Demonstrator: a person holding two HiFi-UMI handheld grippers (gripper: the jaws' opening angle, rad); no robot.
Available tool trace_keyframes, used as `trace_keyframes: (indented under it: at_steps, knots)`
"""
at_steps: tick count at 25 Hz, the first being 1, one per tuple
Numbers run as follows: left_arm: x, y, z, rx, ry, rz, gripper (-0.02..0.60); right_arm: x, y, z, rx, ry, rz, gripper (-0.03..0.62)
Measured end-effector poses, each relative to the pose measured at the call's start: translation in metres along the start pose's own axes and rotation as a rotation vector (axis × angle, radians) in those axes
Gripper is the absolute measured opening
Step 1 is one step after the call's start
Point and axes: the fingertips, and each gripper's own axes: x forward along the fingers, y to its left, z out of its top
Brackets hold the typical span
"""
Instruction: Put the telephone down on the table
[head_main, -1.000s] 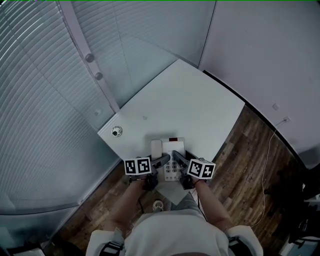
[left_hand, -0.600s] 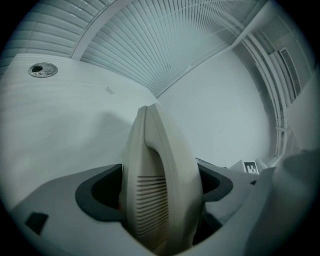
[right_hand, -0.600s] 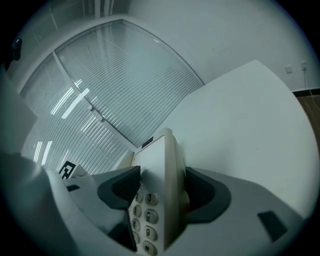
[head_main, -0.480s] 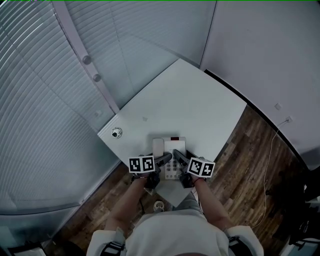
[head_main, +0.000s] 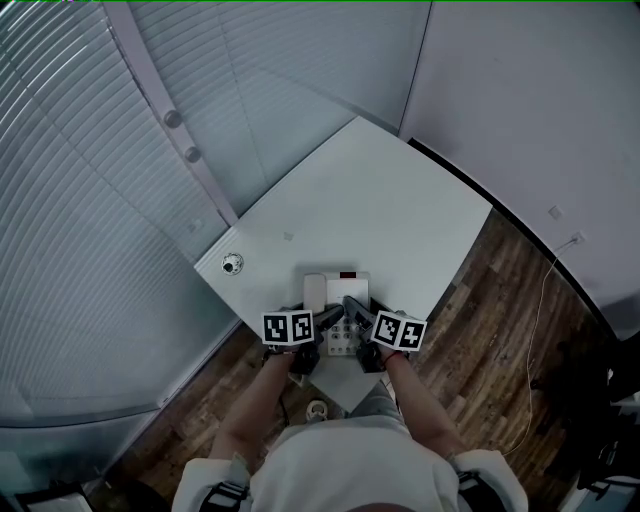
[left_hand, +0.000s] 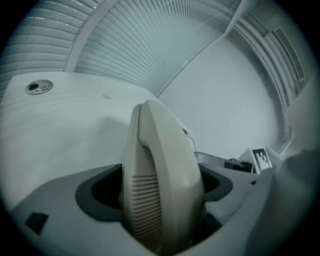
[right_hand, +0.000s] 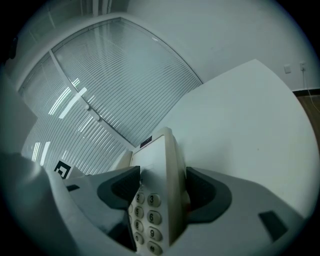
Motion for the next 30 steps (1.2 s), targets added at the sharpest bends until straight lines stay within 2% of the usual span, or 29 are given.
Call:
trace_keyframes:
  at_steps: [11, 19, 26, 30]
  knots:
    - [-0.006, 0.007, 0.001, -0.02, -0.031, 0.089, 0.42, 0.001, -0.002, -0.004, -0.025, 0.004, -0.046, 0.284]
    - [-0.027, -0.003, 0.003, -0.019, -0.06, 0.05, 0.42, -0.007, 0.0, 0.002, -0.058, -0.013, -0.115, 0.284]
    - [-0.062, -0.01, 0.0, 0.051, -0.108, 0.041, 0.419, -0.029, 0.012, -0.001, -0.121, -0.073, -0.193, 0.284]
    - [-0.081, -0.018, -0.007, 0.067, -0.128, 0.031, 0.416, -0.044, 0.033, -0.009, -0.118, -0.109, -0.167, 0.284]
